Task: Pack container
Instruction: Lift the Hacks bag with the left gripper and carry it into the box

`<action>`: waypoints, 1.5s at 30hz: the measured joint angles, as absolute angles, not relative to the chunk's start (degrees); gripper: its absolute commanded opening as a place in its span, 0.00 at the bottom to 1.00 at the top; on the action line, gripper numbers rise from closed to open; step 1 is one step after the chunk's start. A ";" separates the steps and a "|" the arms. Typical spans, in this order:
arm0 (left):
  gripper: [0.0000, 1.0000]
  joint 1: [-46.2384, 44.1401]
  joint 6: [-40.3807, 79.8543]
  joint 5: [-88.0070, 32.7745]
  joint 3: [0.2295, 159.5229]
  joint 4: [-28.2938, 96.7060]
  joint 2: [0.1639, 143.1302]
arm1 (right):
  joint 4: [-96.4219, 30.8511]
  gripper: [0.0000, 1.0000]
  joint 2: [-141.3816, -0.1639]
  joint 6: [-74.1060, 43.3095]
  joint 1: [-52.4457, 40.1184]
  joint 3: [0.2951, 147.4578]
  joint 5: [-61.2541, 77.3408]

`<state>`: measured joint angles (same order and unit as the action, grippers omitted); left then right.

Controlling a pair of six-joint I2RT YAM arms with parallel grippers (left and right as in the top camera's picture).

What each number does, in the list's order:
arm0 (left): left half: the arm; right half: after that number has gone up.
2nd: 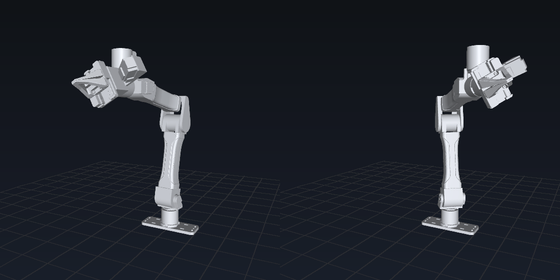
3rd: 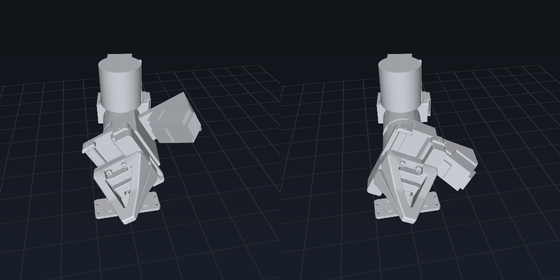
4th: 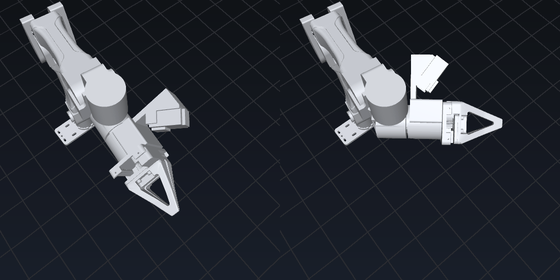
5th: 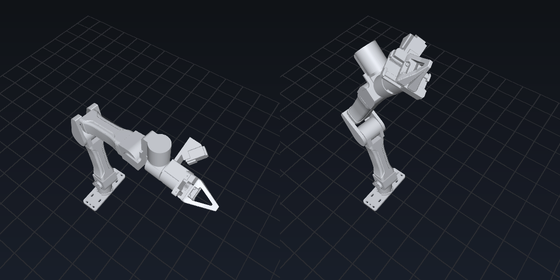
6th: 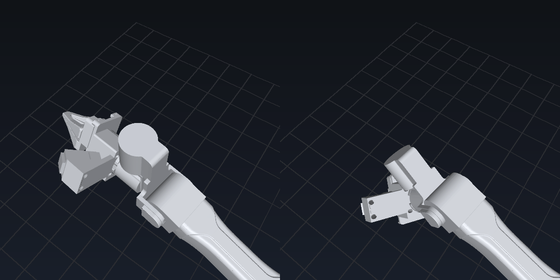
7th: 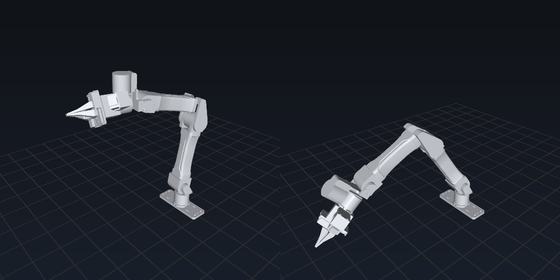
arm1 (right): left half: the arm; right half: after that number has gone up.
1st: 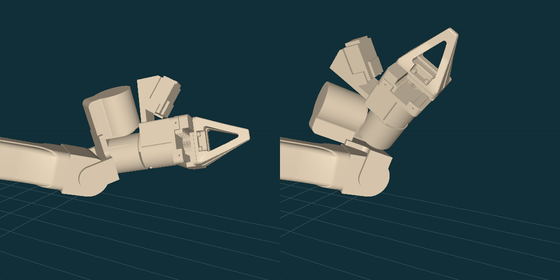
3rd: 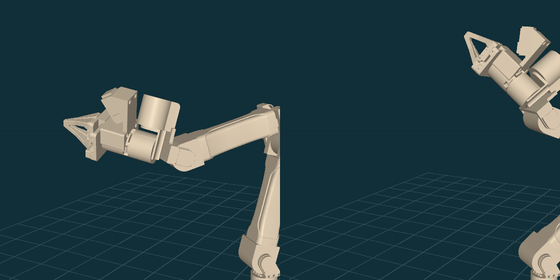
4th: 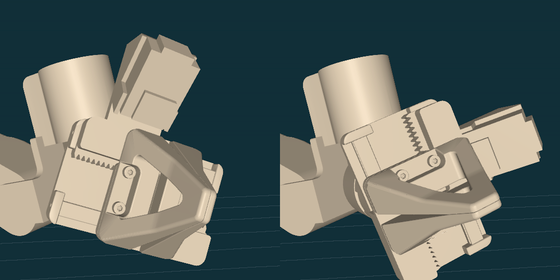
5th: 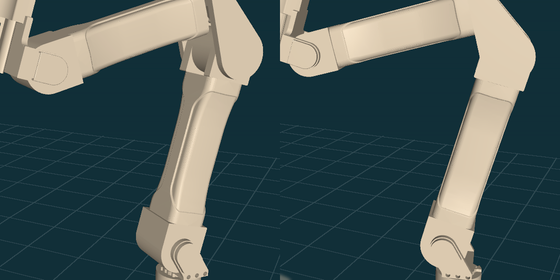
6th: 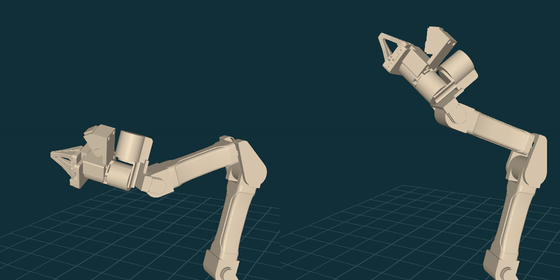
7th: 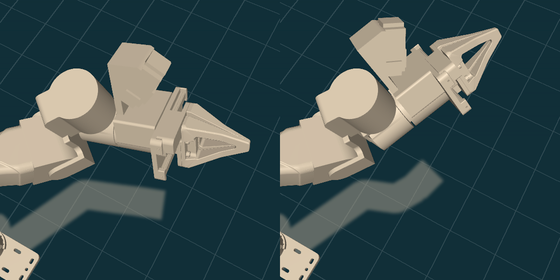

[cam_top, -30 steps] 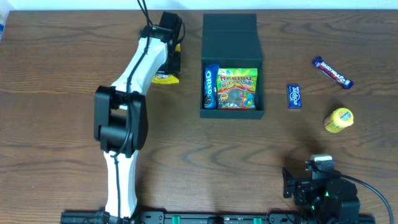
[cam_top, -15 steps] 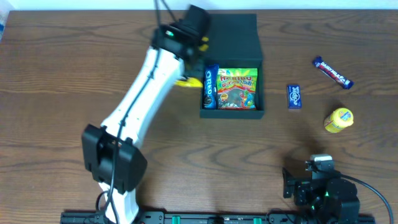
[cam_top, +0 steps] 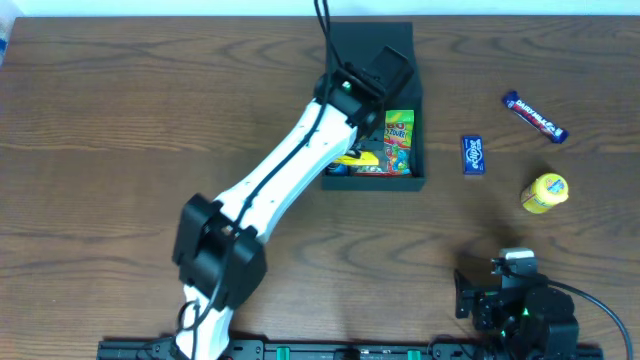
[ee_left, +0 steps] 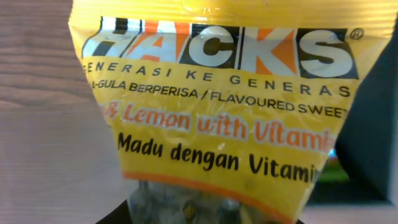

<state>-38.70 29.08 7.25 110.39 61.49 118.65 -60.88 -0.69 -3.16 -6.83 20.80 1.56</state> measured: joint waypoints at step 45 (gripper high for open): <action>0.81 -36.77 36.25 8.69 110.39 56.31 129.01 | -60.88 0.99 -0.69 -3.16 -6.81 20.80 1.56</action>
